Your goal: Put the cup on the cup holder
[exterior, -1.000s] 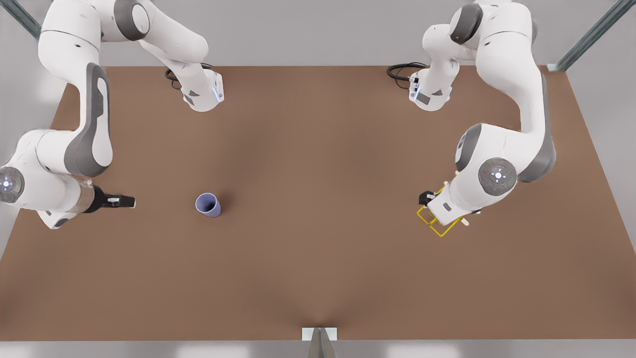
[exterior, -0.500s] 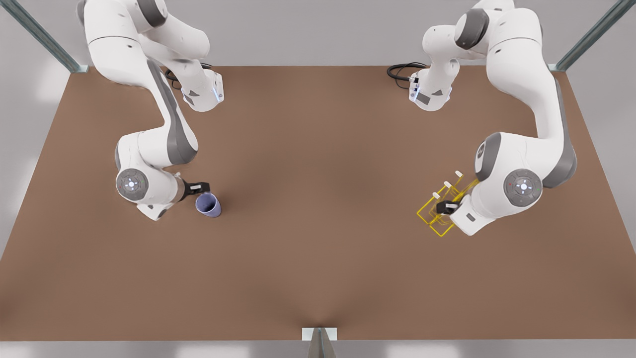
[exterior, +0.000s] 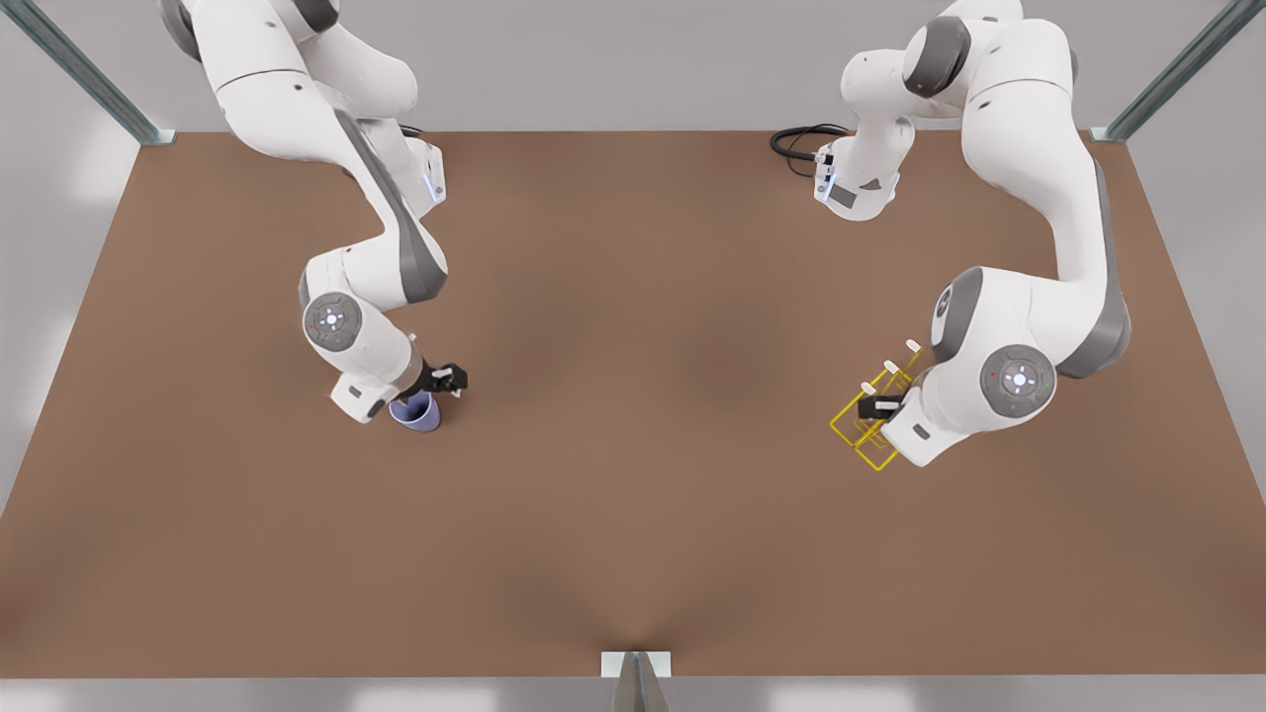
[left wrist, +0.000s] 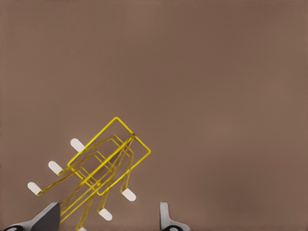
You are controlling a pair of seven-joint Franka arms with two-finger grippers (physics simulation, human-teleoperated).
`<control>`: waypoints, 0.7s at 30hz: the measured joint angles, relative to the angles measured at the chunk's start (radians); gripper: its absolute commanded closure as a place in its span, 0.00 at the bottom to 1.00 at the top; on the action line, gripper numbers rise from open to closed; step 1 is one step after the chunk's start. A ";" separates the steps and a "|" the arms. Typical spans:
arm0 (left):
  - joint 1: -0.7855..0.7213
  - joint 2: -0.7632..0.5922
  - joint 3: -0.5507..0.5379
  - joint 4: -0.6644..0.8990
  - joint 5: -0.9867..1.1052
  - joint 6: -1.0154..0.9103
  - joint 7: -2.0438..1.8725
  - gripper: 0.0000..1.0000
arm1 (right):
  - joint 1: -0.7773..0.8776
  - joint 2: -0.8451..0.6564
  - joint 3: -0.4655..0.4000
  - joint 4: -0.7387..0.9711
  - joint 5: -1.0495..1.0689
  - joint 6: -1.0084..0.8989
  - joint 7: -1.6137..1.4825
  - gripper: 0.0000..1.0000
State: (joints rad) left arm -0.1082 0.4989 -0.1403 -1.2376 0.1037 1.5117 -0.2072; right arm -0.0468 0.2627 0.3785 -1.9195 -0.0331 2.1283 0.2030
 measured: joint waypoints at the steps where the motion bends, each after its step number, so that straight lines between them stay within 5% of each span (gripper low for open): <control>1: 0.001 0.002 0.000 0.001 0.008 0.002 -0.001 0.00 | -0.001 0.011 0.000 0.002 -0.004 0.006 0.006 0.00; 21: 0.003 0.012 0.001 0.000 0.036 -0.004 -0.039 0.00 | -0.024 0.080 -0.002 -0.083 -0.046 0.164 0.078 0.00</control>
State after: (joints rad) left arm -0.1047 0.5113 -0.1391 -1.2375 0.1397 1.5081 -0.2459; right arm -0.0707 0.3422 0.3770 -2.0027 -0.0787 2.2923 0.2813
